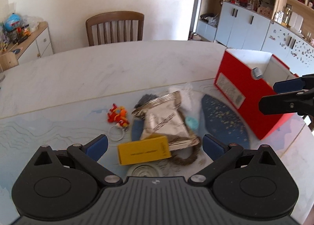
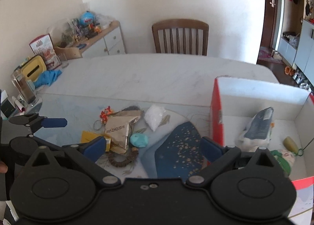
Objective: Organize objects
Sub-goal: 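Withdraw both tools from the shoebox toward the remaining items on the table, then close the right tool on the teal cup while the left tool grasps the yellow box, then carry the teal cup with the right tool while the left tool carries the yellow box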
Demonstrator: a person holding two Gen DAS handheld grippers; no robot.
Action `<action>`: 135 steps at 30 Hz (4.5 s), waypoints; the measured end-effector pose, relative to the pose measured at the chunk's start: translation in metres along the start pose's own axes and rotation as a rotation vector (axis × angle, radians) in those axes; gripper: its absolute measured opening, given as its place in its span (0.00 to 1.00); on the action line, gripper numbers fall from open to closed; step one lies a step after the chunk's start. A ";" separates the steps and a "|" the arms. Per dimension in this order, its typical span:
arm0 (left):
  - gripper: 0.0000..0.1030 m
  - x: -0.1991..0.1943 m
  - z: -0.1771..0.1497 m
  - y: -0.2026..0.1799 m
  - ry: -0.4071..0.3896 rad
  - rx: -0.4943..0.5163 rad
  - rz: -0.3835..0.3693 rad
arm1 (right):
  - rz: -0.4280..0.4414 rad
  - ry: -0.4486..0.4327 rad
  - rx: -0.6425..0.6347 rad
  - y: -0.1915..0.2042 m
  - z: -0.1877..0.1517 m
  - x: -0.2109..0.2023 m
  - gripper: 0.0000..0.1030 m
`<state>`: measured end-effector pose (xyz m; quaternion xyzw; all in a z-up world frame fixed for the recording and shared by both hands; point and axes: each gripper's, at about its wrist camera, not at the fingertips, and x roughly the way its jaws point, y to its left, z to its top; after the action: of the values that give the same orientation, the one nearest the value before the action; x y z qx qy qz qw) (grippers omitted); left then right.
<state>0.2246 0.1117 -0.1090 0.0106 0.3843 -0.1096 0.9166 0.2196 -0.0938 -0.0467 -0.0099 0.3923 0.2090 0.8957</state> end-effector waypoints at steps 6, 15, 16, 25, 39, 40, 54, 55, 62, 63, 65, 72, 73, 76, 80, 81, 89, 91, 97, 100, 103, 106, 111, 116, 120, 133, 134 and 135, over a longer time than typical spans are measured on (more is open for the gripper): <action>1.00 0.014 -0.009 0.011 0.016 -0.013 0.022 | 0.019 0.048 -0.018 0.013 0.002 0.031 0.92; 1.00 0.028 -0.012 0.017 0.037 -0.030 0.023 | -0.002 0.117 0.009 0.009 0.000 0.071 0.82; 1.00 0.030 -0.012 0.018 0.042 -0.030 0.024 | -0.002 0.121 0.009 0.009 0.000 0.074 0.82; 0.99 0.041 -0.011 0.027 0.077 -0.091 0.000 | -0.021 0.167 -0.007 0.006 -0.001 0.106 0.73; 0.83 0.052 -0.010 0.030 0.109 -0.099 -0.019 | 0.053 0.186 -0.002 0.007 -0.001 0.127 0.58; 0.82 0.052 -0.010 0.029 0.110 -0.097 -0.018 | 0.058 0.185 -0.008 0.007 -0.001 0.128 0.58; 0.70 0.057 -0.006 0.029 0.130 -0.095 -0.008 | 0.109 0.198 -0.014 0.009 0.000 0.136 0.32; 0.70 0.057 -0.006 0.029 0.131 -0.095 -0.005 | 0.112 0.194 -0.016 0.009 0.000 0.134 0.30; 0.70 0.053 -0.007 0.029 0.131 -0.101 0.006 | 0.087 0.179 -0.056 0.013 0.000 0.129 0.07; 0.70 0.052 -0.006 0.029 0.130 -0.100 0.007 | 0.098 0.183 -0.057 0.012 -0.001 0.128 0.07; 0.70 0.051 -0.006 0.028 0.127 -0.099 0.008 | 0.085 0.193 -0.076 0.013 -0.003 0.128 0.08; 0.70 0.047 -0.006 0.028 0.121 -0.101 0.014 | 0.078 0.193 -0.033 0.002 0.002 0.132 0.28; 0.70 0.046 -0.005 0.027 0.121 -0.101 0.015 | 0.084 0.192 -0.025 0.000 0.002 0.133 0.31; 0.70 0.047 -0.005 0.027 0.122 -0.099 0.016 | 0.085 0.192 -0.013 -0.002 0.005 0.138 0.37; 0.70 0.048 -0.005 0.027 0.126 -0.101 0.020 | 0.092 0.196 -0.012 0.000 0.006 0.144 0.37; 0.70 0.048 -0.005 0.028 0.127 -0.102 0.020 | 0.093 0.198 -0.018 0.001 0.006 0.146 0.38; 0.70 0.050 -0.004 0.029 0.126 -0.103 0.023 | 0.083 0.189 -0.048 0.005 0.006 0.150 0.38; 0.70 0.050 -0.003 0.029 0.126 -0.104 0.025 | 0.079 0.189 -0.061 0.007 0.006 0.150 0.36; 0.70 0.047 -0.002 0.027 0.120 -0.093 0.030 | 0.064 0.178 -0.089 0.011 0.006 0.148 0.28; 0.70 0.042 -0.001 0.024 0.114 -0.081 0.032 | 0.040 0.158 -0.086 0.012 0.003 0.143 0.27; 0.70 0.037 0.002 0.019 0.103 -0.067 0.027 | 0.048 0.140 -0.050 0.008 0.003 0.132 0.27; 0.70 0.030 0.006 0.013 0.096 -0.054 0.023 | 0.059 0.120 -0.038 0.007 0.003 0.115 0.27; 0.70 0.016 0.012 0.002 0.070 -0.049 -0.001 | 0.076 0.084 -0.007 0.003 0.002 0.082 0.27; 0.70 0.003 0.015 -0.010 0.045 -0.053 -0.022 | 0.090 0.066 0.006 -0.003 -0.003 0.057 0.27; 0.70 -0.001 0.013 -0.018 0.046 -0.060 -0.024 | 0.079 0.090 0.013 -0.010 -0.015 0.050 0.28; 0.70 -0.006 0.001 -0.033 0.068 -0.060 -0.021 | 0.063 0.194 0.027 -0.021 -0.074 0.042 0.28; 0.70 -0.006 0.000 -0.034 0.068 -0.058 -0.021 | 0.063 0.197 0.028 -0.023 -0.078 0.042 0.28; 0.70 -0.007 -0.001 -0.034 0.067 -0.057 -0.021 | 0.062 0.199 0.031 -0.024 -0.080 0.042 0.28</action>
<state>0.2123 0.0798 -0.1023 -0.0157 0.4179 -0.1080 0.9019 0.1980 -0.1148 -0.1350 -0.0044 0.4826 0.2286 0.8455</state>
